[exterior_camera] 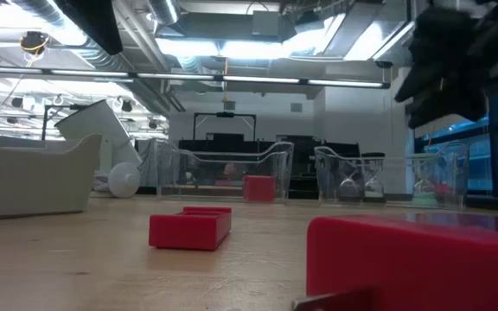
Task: Pick & Place Office items
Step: Put the right red charger adapter into the left transparent bin
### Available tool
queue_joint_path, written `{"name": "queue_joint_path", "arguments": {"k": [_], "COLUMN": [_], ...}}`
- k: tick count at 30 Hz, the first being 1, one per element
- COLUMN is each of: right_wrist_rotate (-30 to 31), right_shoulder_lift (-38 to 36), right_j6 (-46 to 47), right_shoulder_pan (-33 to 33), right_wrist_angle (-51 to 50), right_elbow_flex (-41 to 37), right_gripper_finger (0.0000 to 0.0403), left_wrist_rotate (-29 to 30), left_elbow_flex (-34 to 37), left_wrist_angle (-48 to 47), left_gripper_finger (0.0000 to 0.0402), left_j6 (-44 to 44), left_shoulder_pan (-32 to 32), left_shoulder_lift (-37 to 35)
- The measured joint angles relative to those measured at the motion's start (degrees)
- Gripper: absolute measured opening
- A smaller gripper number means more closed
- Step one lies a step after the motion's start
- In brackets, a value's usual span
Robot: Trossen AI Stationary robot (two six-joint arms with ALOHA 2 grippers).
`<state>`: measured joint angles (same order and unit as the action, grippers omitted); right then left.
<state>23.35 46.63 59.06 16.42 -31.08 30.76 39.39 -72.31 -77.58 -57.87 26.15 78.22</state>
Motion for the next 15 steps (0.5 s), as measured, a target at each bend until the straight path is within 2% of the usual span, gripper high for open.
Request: {"name": "queue_joint_path", "arguments": {"k": [5, 8, 11, 15], "right_wrist_rotate": [-1.6, -3.6, -5.7, -11.4], "right_shoulder_lift": [7.6, 13.2, 19.2, 26.6], "right_j6": [16.6, 22.5, 20.5, 6.4], "right_shoulder_pan": [13.4, 18.9, 22.7, 26.5], "right_wrist_angle": [0.1, 0.0, 0.0, 0.2], "right_elbow_flex": [0.3, 2.4, 6.1, 11.3], "right_gripper_finger": [0.0313, 0.0313, 0.0313, 0.0313], "left_wrist_rotate": [0.2, 1.6, 2.7, 3.2], "left_elbow_flex": [0.0, 0.0, 0.0, 0.0], "left_wrist_angle": [0.0, 0.0, 0.0, 0.1], "left_gripper_finger": [0.0184, 0.0184, 0.0184, 0.0184], "left_j6": [0.0, 0.0, 0.0, 0.0], "left_shoulder_pan": [0.0, 0.0, 0.0, 0.0], "left_shoulder_lift": [0.0, 0.0, 0.0, 0.0]}}
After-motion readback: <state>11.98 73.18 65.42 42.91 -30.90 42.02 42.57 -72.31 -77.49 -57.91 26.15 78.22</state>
